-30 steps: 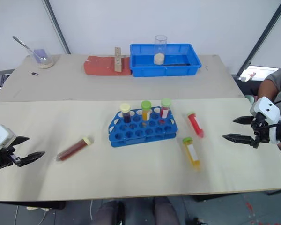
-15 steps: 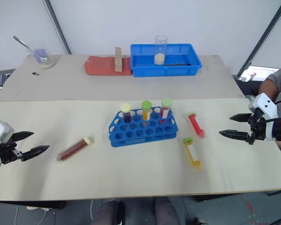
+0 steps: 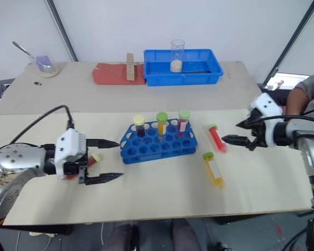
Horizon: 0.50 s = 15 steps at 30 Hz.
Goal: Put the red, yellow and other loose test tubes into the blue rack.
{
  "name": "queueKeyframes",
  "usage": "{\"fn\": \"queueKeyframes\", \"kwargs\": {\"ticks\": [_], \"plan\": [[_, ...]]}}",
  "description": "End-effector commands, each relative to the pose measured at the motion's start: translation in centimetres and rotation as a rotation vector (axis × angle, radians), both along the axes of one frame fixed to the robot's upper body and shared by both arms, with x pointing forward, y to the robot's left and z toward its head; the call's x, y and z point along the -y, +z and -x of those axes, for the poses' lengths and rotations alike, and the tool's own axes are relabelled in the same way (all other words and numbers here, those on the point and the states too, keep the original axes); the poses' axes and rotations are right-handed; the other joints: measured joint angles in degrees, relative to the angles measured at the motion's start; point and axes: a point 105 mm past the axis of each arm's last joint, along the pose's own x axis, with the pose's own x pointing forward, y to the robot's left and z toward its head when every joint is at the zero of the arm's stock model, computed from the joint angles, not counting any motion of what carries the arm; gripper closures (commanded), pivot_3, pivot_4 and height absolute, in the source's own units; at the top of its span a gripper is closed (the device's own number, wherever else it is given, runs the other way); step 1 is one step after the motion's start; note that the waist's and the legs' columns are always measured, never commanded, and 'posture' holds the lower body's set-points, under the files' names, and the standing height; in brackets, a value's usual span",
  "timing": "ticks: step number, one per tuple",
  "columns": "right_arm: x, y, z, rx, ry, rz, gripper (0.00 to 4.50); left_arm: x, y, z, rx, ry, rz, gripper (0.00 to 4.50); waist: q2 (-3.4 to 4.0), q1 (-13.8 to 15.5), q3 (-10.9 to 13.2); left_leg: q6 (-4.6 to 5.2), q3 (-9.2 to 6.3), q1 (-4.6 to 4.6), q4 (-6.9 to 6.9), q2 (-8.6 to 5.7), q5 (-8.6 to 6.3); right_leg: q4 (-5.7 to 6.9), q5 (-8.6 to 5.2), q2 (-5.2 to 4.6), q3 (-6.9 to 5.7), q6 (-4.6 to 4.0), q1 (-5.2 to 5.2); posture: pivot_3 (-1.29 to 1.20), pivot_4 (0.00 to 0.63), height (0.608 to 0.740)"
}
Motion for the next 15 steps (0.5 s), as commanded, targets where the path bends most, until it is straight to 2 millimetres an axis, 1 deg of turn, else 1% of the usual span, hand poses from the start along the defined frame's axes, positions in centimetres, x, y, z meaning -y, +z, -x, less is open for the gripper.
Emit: {"fn": "queueKeyframes", "kwargs": {"ticks": [1,5,7,10,15], "plan": [[0.5,-0.7,-2.2,-0.059,-0.146,0.036,0.02,1.8,0.6,0.6,0.046,-0.118,0.011,0.01,0.00,0.0,0.0,0.00,-0.01,-0.02,0.02,0.00,0.00,0.00,0.00,0.01,0.00,0.00,0.01,0.00,0.150,0.740],[0.2,-1.9,-4.0,-0.136,-0.205,0.033,0.02,2.7,0.7,0.5,0.059,-0.169,0.021,0.01,0.00,0.2,0.0,0.01,-0.10,-0.19,0.09,-0.04,0.01,-0.07,0.05,0.02,-0.01,-0.05,-0.01,0.00,0.150,0.740],[0.4,-2.5,-5.1,-0.153,-0.236,0.064,0.02,3.1,0.6,0.7,0.061,-0.190,0.025,0.01,0.00,0.2,0.0,0.02,-0.12,-0.24,0.09,-0.06,0.00,-0.10,0.15,0.02,-0.01,-0.19,-0.02,0.00,0.150,0.740],[0.6,-3.1,-6.2,-0.179,-0.267,0.083,0.02,3.4,0.6,0.9,0.064,-0.205,0.030,0.01,0.00,0.2,0.0,0.02,-0.13,-0.36,0.18,-0.07,0.00,-0.21,0.21,0.01,-0.01,-0.16,-0.01,0.00,0.150,0.740],[0.4,-4.1,-7.1,-0.235,-0.270,0.093,0.02,3.8,0.7,1.1,0.073,-0.210,0.038,0.01,0.00,0.1,0.0,0.03,-0.15,-0.39,0.28,-0.07,0.00,-0.18,0.25,0.00,-0.02,-0.14,0.00,0.00,0.150,0.740]]}}
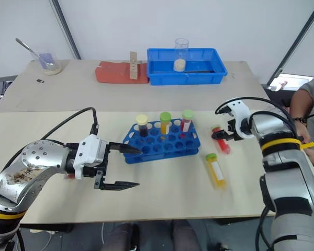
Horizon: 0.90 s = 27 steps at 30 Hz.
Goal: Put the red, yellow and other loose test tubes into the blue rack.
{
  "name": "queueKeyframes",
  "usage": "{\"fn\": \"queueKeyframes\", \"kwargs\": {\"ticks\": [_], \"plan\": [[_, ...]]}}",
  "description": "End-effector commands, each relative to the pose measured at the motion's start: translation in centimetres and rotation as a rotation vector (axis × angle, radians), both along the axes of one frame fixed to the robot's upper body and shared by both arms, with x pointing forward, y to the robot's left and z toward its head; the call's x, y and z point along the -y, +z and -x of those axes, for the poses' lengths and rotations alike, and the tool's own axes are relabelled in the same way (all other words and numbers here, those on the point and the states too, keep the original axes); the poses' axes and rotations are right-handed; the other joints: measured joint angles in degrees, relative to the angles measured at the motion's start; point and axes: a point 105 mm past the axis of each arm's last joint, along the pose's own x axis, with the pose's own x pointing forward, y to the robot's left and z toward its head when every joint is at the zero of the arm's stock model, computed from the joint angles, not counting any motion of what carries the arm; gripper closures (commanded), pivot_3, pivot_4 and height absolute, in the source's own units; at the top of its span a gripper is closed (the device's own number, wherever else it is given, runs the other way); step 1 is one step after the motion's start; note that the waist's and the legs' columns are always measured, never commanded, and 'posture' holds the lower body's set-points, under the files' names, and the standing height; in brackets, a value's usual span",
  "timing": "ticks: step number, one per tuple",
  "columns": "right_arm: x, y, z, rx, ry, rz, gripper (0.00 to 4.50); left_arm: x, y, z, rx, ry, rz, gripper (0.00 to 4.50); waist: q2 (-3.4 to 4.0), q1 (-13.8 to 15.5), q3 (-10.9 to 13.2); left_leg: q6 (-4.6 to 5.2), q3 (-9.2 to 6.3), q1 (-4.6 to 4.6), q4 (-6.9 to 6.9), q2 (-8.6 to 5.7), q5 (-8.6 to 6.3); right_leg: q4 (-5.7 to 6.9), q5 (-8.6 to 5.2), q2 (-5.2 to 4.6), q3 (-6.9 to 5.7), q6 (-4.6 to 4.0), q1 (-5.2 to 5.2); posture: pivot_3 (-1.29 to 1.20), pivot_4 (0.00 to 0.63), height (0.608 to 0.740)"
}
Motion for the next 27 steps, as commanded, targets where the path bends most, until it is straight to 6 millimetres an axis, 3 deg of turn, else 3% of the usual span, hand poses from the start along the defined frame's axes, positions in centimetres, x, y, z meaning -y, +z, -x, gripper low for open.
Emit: {"fn": "queueKeyframes", "kwargs": {"ticks": [1,2,5,10,13,17,21,25,27], "plan": [[0.5,0.4,-0.5,0.004,0.002,0.022,0.02,0.6,0.9,0.5,0.055,-0.025,0.011,0.01,0.00,0.0,0.0,0.00,0.00,0.00,0.03,0.00,0.00,0.03,0.00,0.00,0.00,0.01,0.00,0.00,0.150,0.740],[0.5,0.3,-0.6,0.000,0.002,0.023,0.02,0.6,0.9,0.5,0.057,-0.024,0.012,0.01,0.00,0.0,0.0,0.00,-0.01,0.01,0.04,0.00,0.00,0.03,0.01,0.00,0.00,0.02,0.01,0.00,0.150,0.740],[0.4,0.0,-0.9,-0.001,-0.004,0.025,0.84,0.7,0.8,0.6,0.060,-0.019,0.013,0.00,0.00,-0.1,0.0,0.00,-0.01,0.01,0.09,0.00,0.00,0.07,0.02,0.00,0.00,0.04,0.01,0.00,0.150,0.740],[0.2,-0.3,-1.2,-0.006,-0.021,0.008,2.65,0.7,0.7,0.5,0.060,-0.005,0.018,0.00,0.01,-0.2,0.0,0.00,-0.02,0.04,0.09,0.01,0.00,0.10,0.02,0.01,0.00,0.03,0.02,0.00,0.150,0.740],[0.2,-0.3,-1.2,-0.006,-0.031,-0.004,3.45,0.7,0.8,0.4,0.054,0.004,0.032,0.00,0.01,-0.2,0.0,0.00,-0.02,0.05,0.09,0.01,0.00,0.11,0.02,0.01,0.00,0.03,0.03,0.00,0.150,0.740],[0.8,1.3,-1.4,0.044,-0.074,-0.049,3.47,0.5,1.5,-0.2,0.045,0.043,0.113,0.00,0.02,-0.2,0.0,0.00,-0.02,0.04,0.09,0.01,0.00,0.11,0.02,0.01,0.00,0.03,0.03,0.00,0.150,0.740],[1.5,4.8,-1.0,0.135,-0.078,-0.128,3.47,0.1,2.4,-0.7,0.043,0.074,0.202,0.00,0.08,0.0,0.0,0.00,-0.04,-0.01,0.09,0.00,0.00,0.11,0.02,0.00,0.00,0.03,0.00,0.00,0.150,0.740],[1.3,8.4,2.6,0.279,0.011,-0.169,3.47,-0.4,3.2,-0.8,0.036,0.088,0.282,0.00,0.08,0.8,0.0,0.02,-0.17,-0.09,0.06,0.00,-0.02,0.05,-0.03,0.00,-0.10,0.07,0.00,0.00,0.150,0.740],[0.1,9.4,5.2,0.394,0.101,-0.171,3.47,-0.7,3.1,-0.8,0.027,0.088,0.286,0.00,0.09,1.4,0.0,0.06,-0.20,-0.10,0.05,0.01,-0.05,0.05,-0.07,0.00,-0.13,0.08,0.00,0.00,0.150,0.740]]}}
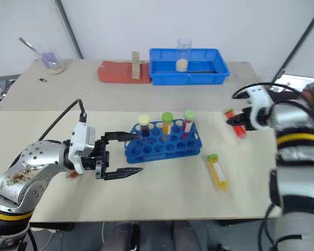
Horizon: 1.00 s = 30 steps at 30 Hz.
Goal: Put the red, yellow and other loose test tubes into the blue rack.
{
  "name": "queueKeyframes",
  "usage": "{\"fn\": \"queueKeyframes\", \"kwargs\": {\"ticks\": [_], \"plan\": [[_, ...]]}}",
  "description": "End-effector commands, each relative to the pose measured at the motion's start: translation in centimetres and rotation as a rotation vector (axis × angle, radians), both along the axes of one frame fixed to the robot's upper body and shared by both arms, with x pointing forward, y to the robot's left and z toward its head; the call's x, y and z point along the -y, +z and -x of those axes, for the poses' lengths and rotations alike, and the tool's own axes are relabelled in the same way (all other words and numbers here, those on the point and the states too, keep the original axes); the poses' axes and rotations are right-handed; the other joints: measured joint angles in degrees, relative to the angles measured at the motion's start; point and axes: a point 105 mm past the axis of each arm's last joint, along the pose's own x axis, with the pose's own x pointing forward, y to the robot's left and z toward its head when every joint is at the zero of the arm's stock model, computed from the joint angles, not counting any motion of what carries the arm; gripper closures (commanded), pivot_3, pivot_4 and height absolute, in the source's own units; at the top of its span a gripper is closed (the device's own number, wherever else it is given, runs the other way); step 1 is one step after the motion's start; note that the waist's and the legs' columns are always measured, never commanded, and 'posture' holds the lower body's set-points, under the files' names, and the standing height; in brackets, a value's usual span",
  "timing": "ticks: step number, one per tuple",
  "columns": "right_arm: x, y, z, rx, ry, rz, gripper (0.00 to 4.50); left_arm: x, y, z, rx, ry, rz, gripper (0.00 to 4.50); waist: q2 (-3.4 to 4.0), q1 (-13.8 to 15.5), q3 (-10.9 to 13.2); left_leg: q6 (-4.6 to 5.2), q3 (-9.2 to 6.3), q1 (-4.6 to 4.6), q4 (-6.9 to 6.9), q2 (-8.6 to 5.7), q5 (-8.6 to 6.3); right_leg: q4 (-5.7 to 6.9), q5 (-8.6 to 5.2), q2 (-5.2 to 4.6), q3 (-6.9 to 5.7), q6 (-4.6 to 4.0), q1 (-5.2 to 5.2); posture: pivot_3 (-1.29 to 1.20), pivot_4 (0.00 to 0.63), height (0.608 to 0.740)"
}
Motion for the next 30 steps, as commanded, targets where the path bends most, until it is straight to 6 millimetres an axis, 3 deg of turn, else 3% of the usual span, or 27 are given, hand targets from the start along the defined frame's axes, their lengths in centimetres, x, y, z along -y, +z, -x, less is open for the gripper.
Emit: {"fn": "queueKeyframes", "kwargs": {"ticks": [1,4,9,13,23,30], "plan": [[-3.6,3.8,4.2,0.280,0.179,-0.046,3.47,-0.5,0.6,0.1,0.021,-0.007,0.022,0.00,0.00,0.4,0.0,0.00,-0.03,0.00,-0.04,0.00,0.00,-0.02,-0.08,0.01,-0.02,0.10,0.01,0.00,0.150,0.740],[-6.5,4.4,7.4,0.470,0.292,-0.139,3.47,-0.7,0.3,-0.1,0.021,-0.008,0.013,0.00,0.01,0.2,0.0,0.00,0.01,0.08,-0.01,0.04,0.00,0.04,-0.22,0.05,0.03,0.32,0.01,0.00,0.150,0.740],[-10.9,1.9,9.7,0.668,0.310,-0.147,3.47,-0.4,-0.2,-0.4,0.032,-0.046,-0.032,0.00,0.00,0.2,0.0,-0.09,-0.03,0.24,0.18,0.05,0.06,0.15,-0.12,0.08,0.00,0.31,0.14,0.00,0.150,0.740],[-12.5,1.0,9.2,0.743,0.281,-0.182,3.47,-0.1,-0.1,-0.3,0.037,-0.066,-0.031,0.00,0.01,-0.1,0.0,-0.11,0.10,0.23,0.26,0.04,0.09,0.12,-0.18,0.05,0.10,0.01,0.13,0.00,0.150,0.740],[-13.7,-1.6,7.0,0.814,0.223,-0.196,3.47,0.2,-0.2,0.1,0.025,-0.057,-0.008,0.00,0.01,-0.6,0.0,-0.10,0.04,0.15,0.11,0.04,0.08,0.11,-0.12,0.06,0.05,0.17,0.08,0.00,0.150,0.740],[-14.2,-2.3,5.9,0.844,0.209,-0.176,3.47,0.3,-0.4,0.2,0.017,-0.049,-0.001,0.00,0.01,-0.8,0.0,-0.10,0.02,0.19,0.12,0.05,0.09,0.13,-0.15,0.06,0.04,0.17,0.09,0.00,0.150,0.740]]}}
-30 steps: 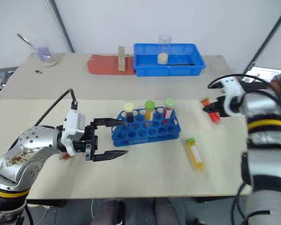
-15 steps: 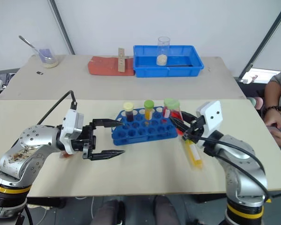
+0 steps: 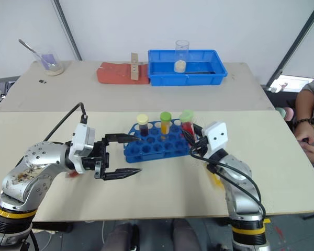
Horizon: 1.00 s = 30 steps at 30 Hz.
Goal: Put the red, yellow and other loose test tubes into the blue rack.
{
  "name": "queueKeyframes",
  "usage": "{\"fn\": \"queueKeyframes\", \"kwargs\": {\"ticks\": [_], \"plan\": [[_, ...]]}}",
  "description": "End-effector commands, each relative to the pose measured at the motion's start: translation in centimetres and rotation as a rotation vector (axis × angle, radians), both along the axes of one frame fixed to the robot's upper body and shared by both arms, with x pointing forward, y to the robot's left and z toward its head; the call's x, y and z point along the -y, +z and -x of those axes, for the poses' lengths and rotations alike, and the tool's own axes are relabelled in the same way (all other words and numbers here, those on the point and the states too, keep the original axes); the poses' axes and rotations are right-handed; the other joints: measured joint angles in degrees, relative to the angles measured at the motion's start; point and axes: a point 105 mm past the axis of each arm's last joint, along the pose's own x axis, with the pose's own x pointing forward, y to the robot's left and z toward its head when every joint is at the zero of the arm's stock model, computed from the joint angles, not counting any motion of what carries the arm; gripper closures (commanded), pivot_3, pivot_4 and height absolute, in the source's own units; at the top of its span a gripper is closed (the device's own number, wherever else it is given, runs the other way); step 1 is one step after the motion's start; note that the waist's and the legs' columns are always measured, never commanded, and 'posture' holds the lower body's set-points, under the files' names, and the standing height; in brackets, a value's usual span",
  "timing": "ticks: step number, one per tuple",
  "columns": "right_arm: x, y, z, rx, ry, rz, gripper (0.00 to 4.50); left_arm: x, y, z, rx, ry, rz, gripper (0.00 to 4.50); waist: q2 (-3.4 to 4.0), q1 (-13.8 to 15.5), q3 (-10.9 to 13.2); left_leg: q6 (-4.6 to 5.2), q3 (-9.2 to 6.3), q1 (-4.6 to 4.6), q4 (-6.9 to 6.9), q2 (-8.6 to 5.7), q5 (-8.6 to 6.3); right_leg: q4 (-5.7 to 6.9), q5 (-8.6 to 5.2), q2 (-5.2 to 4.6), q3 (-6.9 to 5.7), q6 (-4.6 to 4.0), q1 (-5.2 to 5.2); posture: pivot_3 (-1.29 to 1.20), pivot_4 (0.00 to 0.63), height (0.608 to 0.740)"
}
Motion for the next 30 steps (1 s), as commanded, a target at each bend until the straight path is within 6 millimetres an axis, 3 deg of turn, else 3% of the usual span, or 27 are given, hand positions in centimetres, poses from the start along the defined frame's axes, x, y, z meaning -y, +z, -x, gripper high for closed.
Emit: {"fn": "queueKeyframes", "kwargs": {"ticks": [1,15,30], "plan": [[-0.1,1.1,-0.3,0.073,-0.011,-0.004,3.47,0.3,0.7,0.5,0.034,-0.017,0.017,0.00,0.00,0.0,0.0,0.00,0.00,0.00,0.00,0.00,0.00,0.00,0.00,0.00,0.00,0.00,0.00,0.00,0.150,0.740],[-0.9,0.1,-0.8,0.065,-0.057,-0.095,3.47,0.5,0.6,0.3,0.035,-0.006,0.032,0.00,0.00,-0.1,0.0,0.00,-0.02,-0.01,-0.02,0.01,0.00,0.00,0.01,0.00,0.00,0.01,0.00,0.00,0.150,0.740],[0.0,-1.2,-0.3,0.050,-0.213,-0.265,3.47,1.2,0.8,-0.1,0.035,0.017,0.073,0.00,0.01,-0.1,0.0,0.00,-0.04,-0.01,-0.03,0.01,0.00,-0.01,0.01,0.00,-0.01,0.01,0.01,0.00,0.150,0.740]]}}
